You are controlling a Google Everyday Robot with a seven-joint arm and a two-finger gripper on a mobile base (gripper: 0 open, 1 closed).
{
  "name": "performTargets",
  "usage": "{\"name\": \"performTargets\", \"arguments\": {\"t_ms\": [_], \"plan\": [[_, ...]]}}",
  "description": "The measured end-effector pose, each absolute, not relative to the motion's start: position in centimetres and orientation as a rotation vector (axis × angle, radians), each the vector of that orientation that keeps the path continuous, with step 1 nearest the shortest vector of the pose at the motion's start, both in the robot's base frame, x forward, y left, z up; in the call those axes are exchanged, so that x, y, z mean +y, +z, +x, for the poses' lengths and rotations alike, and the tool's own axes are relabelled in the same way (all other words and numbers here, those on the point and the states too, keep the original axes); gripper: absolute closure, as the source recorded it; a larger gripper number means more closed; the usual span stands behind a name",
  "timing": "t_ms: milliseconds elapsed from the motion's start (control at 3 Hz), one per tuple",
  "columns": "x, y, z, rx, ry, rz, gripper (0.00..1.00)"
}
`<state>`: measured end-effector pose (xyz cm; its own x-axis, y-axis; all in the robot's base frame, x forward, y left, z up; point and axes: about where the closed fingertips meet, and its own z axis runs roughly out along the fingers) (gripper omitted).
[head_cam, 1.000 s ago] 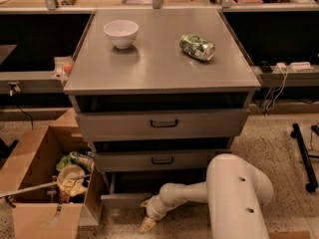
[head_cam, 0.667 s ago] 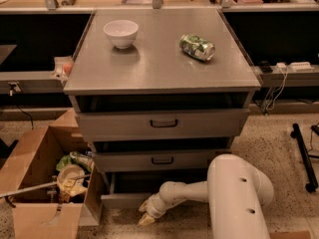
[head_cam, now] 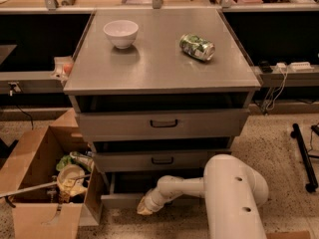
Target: Close bottom drawer
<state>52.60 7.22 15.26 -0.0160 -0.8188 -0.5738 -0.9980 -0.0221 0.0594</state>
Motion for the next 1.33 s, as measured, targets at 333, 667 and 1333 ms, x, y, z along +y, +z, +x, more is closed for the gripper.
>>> {"name": "performTargets", "arguments": {"t_ms": [333, 667, 1333], "plan": [[7.2, 15.3, 52.6, 1.89, 0.661, -1.897, 1.0], [6.9, 15.5, 53.7, 1.884, 0.61, -1.857, 1.0], [6.1, 15.3, 55.2, 1.883, 0.581, -1.807, 1.0]]}}
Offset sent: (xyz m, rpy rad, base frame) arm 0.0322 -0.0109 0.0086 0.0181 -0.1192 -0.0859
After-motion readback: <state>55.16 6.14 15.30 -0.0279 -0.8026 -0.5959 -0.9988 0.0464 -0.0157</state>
